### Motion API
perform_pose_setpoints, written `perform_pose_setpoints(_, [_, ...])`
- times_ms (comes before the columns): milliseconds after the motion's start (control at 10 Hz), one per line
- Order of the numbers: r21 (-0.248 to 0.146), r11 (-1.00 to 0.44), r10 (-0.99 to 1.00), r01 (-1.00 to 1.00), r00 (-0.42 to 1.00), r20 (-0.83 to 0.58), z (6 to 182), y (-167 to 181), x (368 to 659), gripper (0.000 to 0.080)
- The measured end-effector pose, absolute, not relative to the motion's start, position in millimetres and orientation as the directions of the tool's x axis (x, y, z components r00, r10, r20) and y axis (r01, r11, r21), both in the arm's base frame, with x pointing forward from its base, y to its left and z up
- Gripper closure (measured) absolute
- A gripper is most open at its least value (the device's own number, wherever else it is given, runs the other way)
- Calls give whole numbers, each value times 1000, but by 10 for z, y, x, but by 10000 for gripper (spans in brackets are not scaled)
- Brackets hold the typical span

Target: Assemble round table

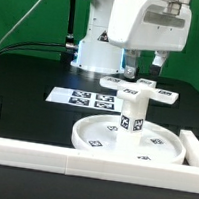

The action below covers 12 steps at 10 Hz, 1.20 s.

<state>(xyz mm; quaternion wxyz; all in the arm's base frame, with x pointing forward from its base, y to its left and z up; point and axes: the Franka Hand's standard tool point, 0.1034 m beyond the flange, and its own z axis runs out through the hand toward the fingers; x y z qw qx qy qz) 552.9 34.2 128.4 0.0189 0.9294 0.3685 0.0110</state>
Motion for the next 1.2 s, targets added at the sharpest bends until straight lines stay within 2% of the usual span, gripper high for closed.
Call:
perform_pose_setpoints(100, [16,-830,557,557,831,-10,1306,295,5494,150])
perform_pose_setpoints(200, [6,-849,527,528,849,-27,1315,328,5513,150])
perform_pose_setpoints(600, [5,-854,519,520,854,-31,1321,341,5535,150])
perform_pose_setpoints(900, [8,-881,473,473,880,-37,1241,378,5595,150])
perform_pose_setpoints(1200, [9,-883,469,470,881,-54,1085,358,5592,150])
